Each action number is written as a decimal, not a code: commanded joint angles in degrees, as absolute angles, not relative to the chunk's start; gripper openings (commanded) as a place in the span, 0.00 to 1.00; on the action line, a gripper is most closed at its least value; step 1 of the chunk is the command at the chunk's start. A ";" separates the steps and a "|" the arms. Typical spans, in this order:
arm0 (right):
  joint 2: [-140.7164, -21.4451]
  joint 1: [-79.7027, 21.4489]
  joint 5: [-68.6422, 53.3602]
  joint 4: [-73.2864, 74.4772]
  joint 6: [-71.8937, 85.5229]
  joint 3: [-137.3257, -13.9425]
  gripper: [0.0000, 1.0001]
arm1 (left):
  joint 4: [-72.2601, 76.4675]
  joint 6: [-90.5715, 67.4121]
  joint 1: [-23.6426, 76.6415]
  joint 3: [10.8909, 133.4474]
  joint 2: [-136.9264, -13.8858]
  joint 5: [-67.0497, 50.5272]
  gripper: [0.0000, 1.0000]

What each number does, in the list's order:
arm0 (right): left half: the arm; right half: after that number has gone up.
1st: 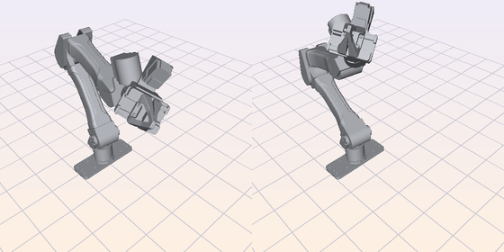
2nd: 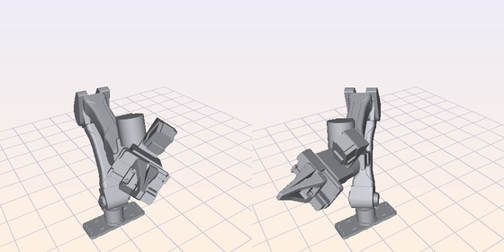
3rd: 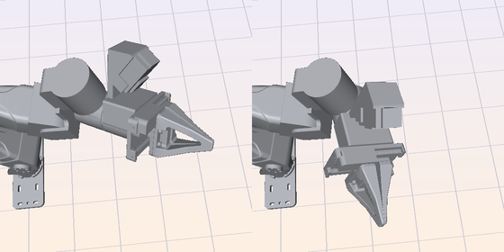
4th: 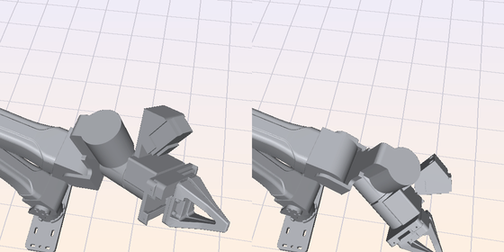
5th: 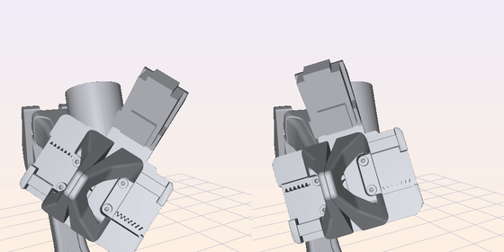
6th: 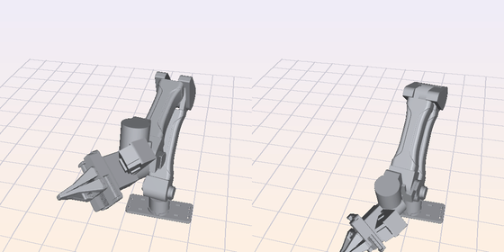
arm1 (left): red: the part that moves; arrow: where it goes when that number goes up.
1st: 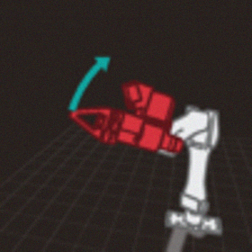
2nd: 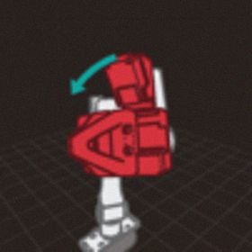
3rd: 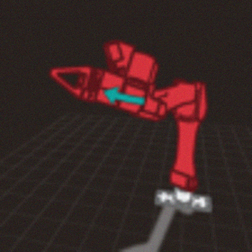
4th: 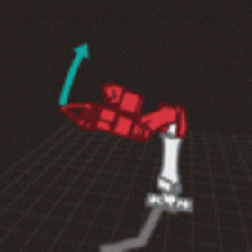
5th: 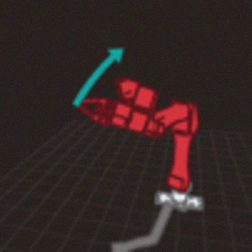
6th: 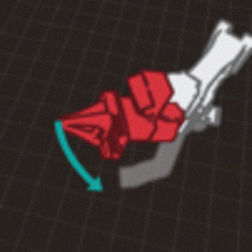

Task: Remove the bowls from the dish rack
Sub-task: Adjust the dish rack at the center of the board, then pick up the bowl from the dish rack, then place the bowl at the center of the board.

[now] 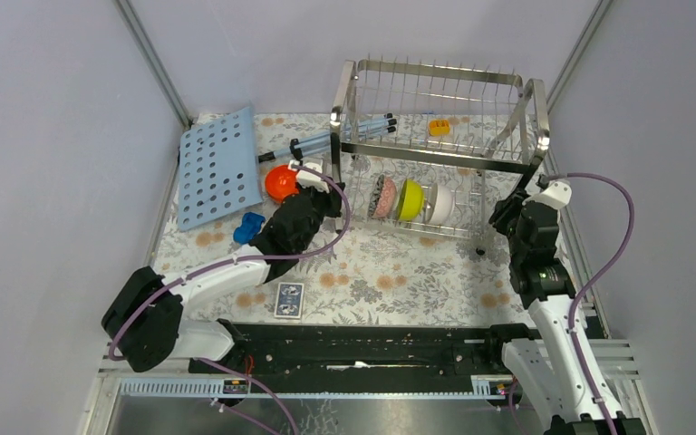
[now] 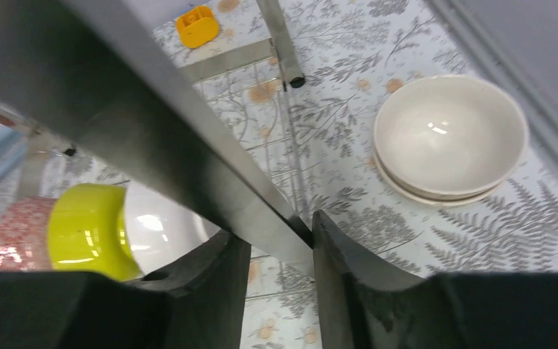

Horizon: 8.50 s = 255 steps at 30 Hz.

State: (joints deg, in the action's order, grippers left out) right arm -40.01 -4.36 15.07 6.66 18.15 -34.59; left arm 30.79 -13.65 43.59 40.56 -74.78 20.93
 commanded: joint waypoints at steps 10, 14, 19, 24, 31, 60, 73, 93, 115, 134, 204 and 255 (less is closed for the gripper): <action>-36.37 -6.12 7.74 22.87 26.73 -44.03 0.91 | 22.01 -20.99 43.21 36.66 -61.06 21.24 0.73; -35.63 -6.22 7.09 27.38 27.28 -45.78 1.00 | 18.30 -21.93 43.19 36.97 -58.47 20.77 0.97; -33.64 -6.58 6.82 34.11 28.17 -48.17 1.00 | 8.25 -24.86 43.17 38.91 -54.43 20.50 0.99; -29.33 -7.41 6.94 42.18 30.62 -48.23 1.00 | -0.53 -29.60 43.22 38.75 -45.80 13.31 0.99; -21.32 -7.98 -0.72 45.62 33.35 -46.51 1.00 | -3.77 -37.81 46.40 30.37 -35.36 7.34 0.99; -0.73 -8.04 -20.43 31.57 43.53 -24.05 0.97 | 39.04 -27.42 51.48 37.21 -79.33 14.88 0.82; -0.38 -10.35 -21.84 29.79 42.35 -25.12 0.97 | 51.44 -24.30 46.01 40.68 -93.01 8.21 0.67; -0.43 -12.62 -21.51 30.75 41.19 -25.29 0.99 | 81.52 -24.88 45.09 32.78 -100.64 5.66 0.64; -0.39 -14.15 -21.26 30.87 41.14 -24.31 0.99 | 77.21 -14.31 45.09 41.91 -110.21 5.18 0.51; -0.39 -14.41 -21.18 30.76 41.01 -24.34 0.99 | 77.80 -14.96 44.49 42.70 -111.59 0.26 0.08; -0.44 -14.31 -20.47 31.51 41.24 -24.74 0.99 | 91.58 -43.46 37.61 34.06 -96.19 -5.87 0.00; -41.74 -32.46 -18.34 32.34 33.00 -41.45 0.89 | -6.02 -3.96 61.69 36.98 -40.41 -1.52 0.00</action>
